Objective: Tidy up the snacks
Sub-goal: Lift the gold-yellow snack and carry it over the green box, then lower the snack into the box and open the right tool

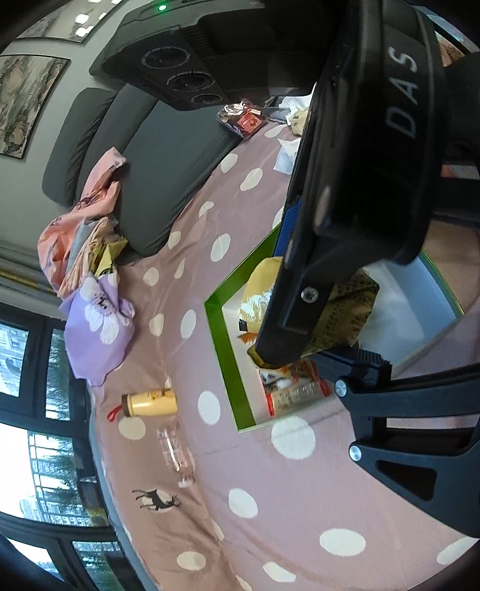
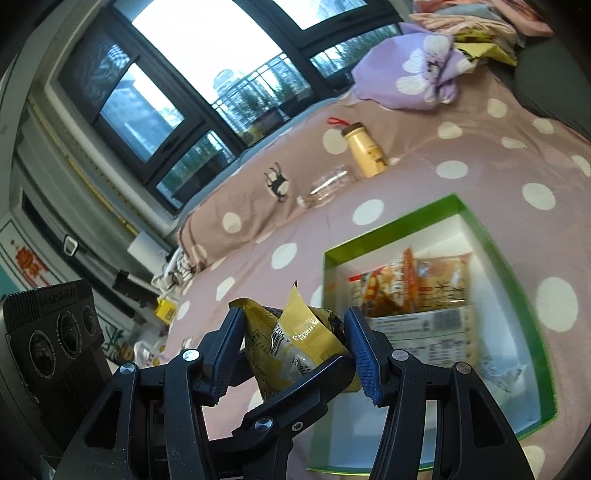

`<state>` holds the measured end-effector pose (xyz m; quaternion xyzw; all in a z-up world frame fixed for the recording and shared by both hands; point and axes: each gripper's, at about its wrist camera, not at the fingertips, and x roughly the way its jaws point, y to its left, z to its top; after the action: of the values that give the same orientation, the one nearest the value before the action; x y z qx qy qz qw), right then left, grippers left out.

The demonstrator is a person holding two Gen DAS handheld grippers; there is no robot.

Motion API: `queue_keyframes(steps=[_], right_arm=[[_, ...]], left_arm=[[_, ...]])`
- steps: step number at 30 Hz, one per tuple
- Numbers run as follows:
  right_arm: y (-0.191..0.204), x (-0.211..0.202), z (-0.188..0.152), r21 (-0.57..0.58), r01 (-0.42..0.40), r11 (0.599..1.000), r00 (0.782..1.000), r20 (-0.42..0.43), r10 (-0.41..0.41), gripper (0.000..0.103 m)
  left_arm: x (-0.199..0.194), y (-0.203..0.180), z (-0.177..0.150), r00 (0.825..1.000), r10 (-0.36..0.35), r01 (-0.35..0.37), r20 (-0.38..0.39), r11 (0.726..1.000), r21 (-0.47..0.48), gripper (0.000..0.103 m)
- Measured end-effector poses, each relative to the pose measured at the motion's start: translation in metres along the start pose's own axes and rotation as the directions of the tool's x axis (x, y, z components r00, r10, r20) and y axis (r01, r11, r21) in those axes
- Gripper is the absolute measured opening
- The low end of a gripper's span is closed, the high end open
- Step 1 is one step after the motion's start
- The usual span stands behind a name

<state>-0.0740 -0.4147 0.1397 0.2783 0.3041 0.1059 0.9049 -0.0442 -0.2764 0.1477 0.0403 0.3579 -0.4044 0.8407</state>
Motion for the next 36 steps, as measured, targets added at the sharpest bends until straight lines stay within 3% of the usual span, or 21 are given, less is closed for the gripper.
queue_keyframes(steps=[18,36], right_arm=[[-0.044,0.021,0.003,0.110,0.057,0.992,0.992,-0.118,-0.044,0.059],[-0.058,0.040,-0.001,0.150,0.094,0.984,0.978,-0.197,-0.064,0.059]], left_arm=[[0.043,0.006,-0.007,0.990,-0.042,0.029,-0.133,0.995,-0.098,0.044],[0.062,0.018,-0.013,0.978,-0.070,0.036,-0.198,0.984,-0.172,0.045]])
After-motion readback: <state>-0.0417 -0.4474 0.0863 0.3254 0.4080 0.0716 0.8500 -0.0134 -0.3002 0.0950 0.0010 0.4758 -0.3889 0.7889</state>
